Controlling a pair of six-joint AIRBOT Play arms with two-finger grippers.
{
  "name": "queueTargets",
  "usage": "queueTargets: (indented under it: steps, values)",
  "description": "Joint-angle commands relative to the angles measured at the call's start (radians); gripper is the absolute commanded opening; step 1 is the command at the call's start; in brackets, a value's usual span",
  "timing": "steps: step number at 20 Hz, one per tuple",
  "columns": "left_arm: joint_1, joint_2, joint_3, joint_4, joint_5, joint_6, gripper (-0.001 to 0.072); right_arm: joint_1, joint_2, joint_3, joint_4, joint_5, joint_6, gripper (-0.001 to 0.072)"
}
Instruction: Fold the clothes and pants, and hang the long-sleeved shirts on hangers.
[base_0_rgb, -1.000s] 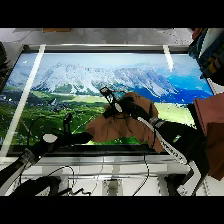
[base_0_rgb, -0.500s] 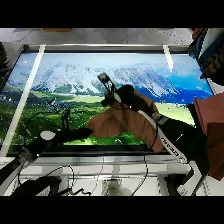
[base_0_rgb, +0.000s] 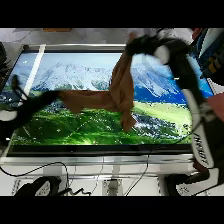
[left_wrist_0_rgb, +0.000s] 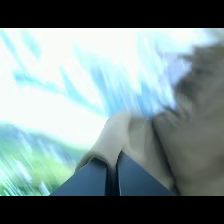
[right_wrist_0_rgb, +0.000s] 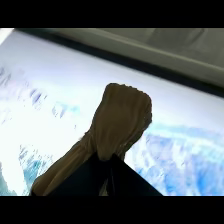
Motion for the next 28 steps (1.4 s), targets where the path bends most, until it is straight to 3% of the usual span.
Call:
queueTargets:
  steps: [1,4,7,11,16,23,28]
  values:
    - [0.160,0.003,0.160,0.084,0.029,0.001,0.0015,-0.152,0.135,0.021,0.002,0.007,0.003,0.0036]
    - [0.250,0.003,0.242,0.176,0.028,0.001,0.0015,-0.294,0.222,0.020,0.002,0.142,0.003,0.0036]
    - [0.315,0.006,0.249,0.298,-0.012,0.000,0.0014,-0.438,0.270,-0.035,0.002,0.385,0.003,0.0036]
    - [0.386,0.005,0.249,0.521,-0.116,-0.103,0.0014,-0.550,0.273,-0.179,0.006,0.669,-0.002,0.0035]
    - [0.421,-0.048,0.248,0.855,-0.264,-0.248,0.0015,-0.562,0.396,-0.586,0.066,0.602,-0.002,0.0035]
    - [0.421,-0.092,0.248,1.097,-0.409,-0.248,0.0016,-0.562,0.836,-1.116,0.061,0.595,0.005,0.0035]
    - [0.421,-0.097,0.248,1.241,-0.589,-0.238,0.0016,-0.562,1.127,-1.407,0.104,0.650,0.077,0.0036]
